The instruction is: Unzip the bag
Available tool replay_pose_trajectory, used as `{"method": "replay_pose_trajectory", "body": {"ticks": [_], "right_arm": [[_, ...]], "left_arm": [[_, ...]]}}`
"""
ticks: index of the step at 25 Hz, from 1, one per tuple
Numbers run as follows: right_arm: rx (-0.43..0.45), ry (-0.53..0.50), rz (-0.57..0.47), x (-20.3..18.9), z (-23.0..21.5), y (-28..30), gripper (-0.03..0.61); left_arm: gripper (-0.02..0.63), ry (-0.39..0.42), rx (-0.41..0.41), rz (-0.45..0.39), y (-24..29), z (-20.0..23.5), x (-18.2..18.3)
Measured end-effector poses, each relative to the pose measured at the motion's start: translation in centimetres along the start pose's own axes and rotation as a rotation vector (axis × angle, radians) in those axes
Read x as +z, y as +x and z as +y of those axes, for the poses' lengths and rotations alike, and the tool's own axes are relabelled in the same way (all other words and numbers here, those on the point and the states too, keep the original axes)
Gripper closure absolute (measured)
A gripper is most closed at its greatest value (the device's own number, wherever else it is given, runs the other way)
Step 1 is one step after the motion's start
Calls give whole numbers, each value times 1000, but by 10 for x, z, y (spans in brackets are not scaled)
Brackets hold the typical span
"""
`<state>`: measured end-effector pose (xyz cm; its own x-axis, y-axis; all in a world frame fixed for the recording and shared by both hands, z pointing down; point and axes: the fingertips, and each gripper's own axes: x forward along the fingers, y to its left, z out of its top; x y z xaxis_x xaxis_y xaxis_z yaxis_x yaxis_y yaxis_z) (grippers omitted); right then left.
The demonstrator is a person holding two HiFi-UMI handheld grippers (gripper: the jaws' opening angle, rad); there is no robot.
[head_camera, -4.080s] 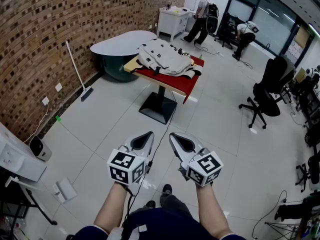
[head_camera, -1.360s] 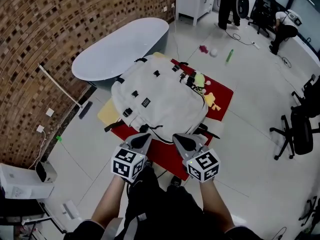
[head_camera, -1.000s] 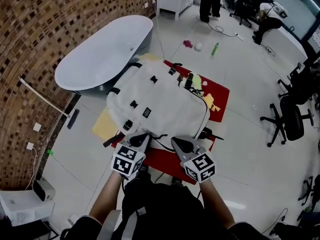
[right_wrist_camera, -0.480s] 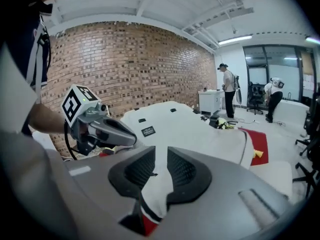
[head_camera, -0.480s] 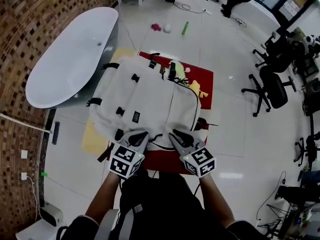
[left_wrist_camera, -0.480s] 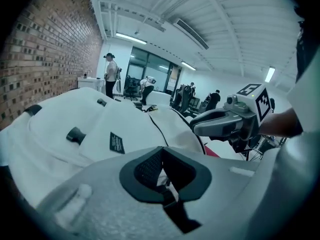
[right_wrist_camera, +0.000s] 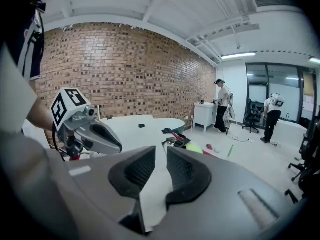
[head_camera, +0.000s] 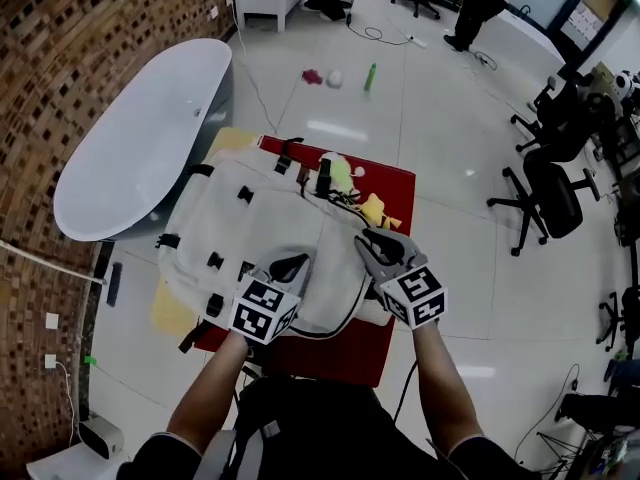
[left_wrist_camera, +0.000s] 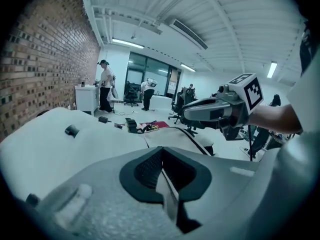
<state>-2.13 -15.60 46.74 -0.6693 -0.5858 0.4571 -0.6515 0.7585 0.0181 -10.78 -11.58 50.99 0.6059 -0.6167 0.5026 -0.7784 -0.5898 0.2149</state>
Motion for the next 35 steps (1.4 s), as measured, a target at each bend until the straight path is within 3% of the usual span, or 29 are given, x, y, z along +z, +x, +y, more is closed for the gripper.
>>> {"method": "replay_pose_trajectory", "body": {"ticks": [2,3,5,12,15,19,21,25,31,35], "right_arm": [[1,-8,10,-1,-19,6,506],[2,-4,13,-3,-25,8,505],[4,15,14,-10,-36,11,492],[61,117,8,-40,-43,11,462],[116,167,1,-50,-39,13,401],[141,180,19,-60,-37,17,391],[148,177,28,-61,-36,20,391],[152,163,50,-65,-31,21,399],[99,157,74,-71,-36,16,458],[74,161,82,-75,-37,16,488]], "left_arm": [[609,15,-2,-1,22,1,16],[548,17,-7,5,33,2,23],[523,6,-15,19,58,7,34],[432,-168,-10,77,132,34,59],[422,-192,10,143,154,41,55],[424,-206,-7,206,169,39,44],[430,-184,-29,229,172,37,43],[508,-86,-45,261,167,31,42],[523,-16,-67,188,151,16,50],[523,-6,-125,164,148,0,59]]}}
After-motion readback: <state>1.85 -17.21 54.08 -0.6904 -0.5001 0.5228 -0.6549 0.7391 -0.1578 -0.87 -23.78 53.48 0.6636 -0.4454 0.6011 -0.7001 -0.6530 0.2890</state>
